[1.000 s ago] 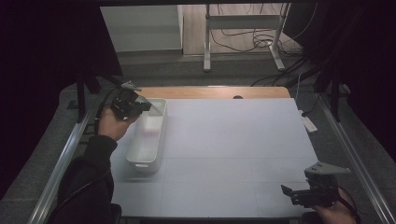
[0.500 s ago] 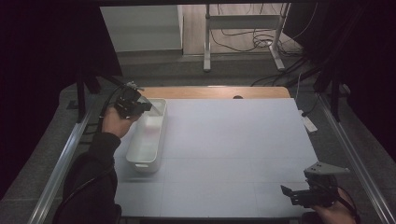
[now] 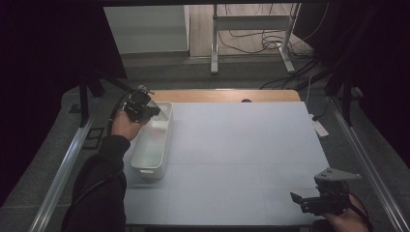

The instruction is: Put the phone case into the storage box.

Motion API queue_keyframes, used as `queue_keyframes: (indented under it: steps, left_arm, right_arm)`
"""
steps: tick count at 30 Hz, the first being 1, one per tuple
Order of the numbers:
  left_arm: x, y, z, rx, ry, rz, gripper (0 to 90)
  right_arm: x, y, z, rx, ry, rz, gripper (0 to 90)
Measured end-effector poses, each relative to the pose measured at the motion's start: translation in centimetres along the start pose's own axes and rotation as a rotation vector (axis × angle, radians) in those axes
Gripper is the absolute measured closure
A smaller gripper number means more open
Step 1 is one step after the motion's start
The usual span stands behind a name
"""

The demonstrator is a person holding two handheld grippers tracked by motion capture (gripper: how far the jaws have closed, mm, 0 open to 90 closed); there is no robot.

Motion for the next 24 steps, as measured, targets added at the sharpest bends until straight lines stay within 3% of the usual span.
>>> queue_keyframes:
  steps: [24]
  left_arm:
    - [0.4,3.6,0.0,-0.062,-0.023,0.004,88.0]
  right_arm:
    - [-0.1,0.0,0.0,-0.003,-0.004,0.004,0.0]
Point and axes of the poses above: each handheld gripper's, and its own axes: y roughly forward along the jaws, z roughly out of its top, x roughly to its right, the point moved 3 cm from there along y, roughly forward along the jaws, and after that the axes turned 12 degrees about z, right-handed, at the moved point
